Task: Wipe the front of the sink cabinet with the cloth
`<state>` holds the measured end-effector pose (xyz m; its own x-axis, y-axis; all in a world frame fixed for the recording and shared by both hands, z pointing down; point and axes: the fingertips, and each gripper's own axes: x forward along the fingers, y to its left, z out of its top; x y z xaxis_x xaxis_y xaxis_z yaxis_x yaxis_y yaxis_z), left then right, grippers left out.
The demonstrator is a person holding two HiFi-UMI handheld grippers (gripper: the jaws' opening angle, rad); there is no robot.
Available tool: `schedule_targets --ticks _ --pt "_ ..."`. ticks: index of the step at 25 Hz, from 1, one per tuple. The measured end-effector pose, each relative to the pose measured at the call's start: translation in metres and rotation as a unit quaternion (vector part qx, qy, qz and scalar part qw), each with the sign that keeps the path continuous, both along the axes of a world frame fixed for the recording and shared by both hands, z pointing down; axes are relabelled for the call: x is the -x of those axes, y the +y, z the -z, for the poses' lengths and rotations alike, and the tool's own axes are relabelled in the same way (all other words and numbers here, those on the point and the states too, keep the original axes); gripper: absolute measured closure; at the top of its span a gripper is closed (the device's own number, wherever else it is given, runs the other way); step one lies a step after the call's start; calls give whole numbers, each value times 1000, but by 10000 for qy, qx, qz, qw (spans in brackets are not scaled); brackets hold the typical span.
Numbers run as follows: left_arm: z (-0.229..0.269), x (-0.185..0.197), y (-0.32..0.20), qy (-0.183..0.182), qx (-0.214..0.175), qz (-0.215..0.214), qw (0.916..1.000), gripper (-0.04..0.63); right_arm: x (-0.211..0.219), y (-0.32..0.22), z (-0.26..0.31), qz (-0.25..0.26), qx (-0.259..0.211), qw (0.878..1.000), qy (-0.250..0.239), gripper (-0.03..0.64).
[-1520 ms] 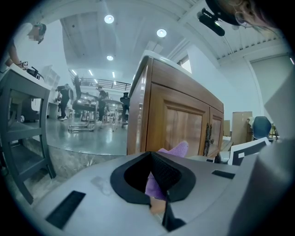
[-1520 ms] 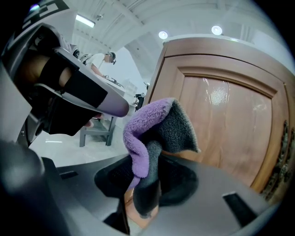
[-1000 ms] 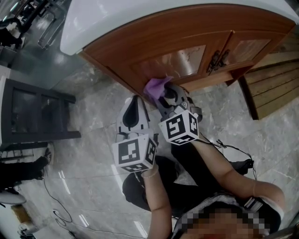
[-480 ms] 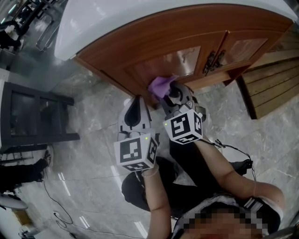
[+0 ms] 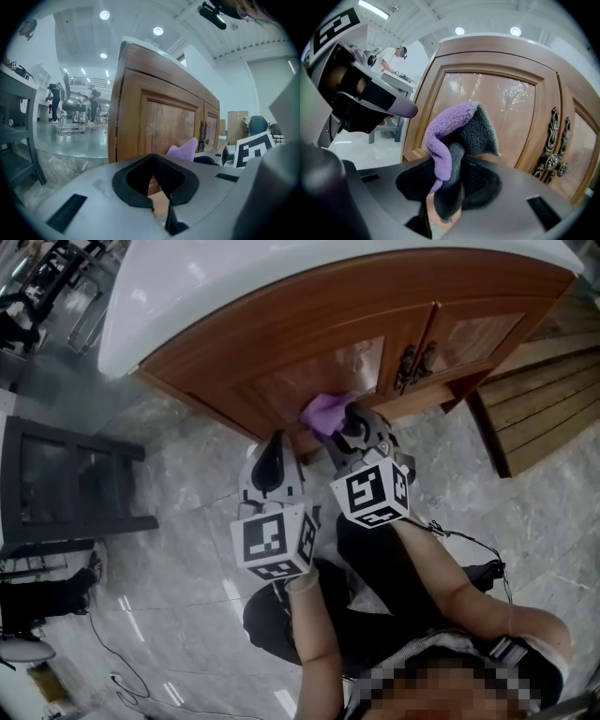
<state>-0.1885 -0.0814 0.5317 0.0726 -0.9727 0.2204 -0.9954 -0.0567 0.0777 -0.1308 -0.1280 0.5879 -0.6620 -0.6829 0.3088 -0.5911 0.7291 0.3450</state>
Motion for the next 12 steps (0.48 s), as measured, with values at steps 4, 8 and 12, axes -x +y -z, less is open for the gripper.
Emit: schedule_targets --ticks 4,8,12 --pt "-2 -7 -6 -2 18 -90 10000 589 -13 -7 1 -131 23 9999 -11 431" --pt "-7 -16 -12 6 28 -189 9998 589 -29 -15 0 -289 4 9996 11 431" --pt "-9 -27 -17 -8 34 -304 9995 589 -47 -23 -1 -454 -14 9990 45 431"
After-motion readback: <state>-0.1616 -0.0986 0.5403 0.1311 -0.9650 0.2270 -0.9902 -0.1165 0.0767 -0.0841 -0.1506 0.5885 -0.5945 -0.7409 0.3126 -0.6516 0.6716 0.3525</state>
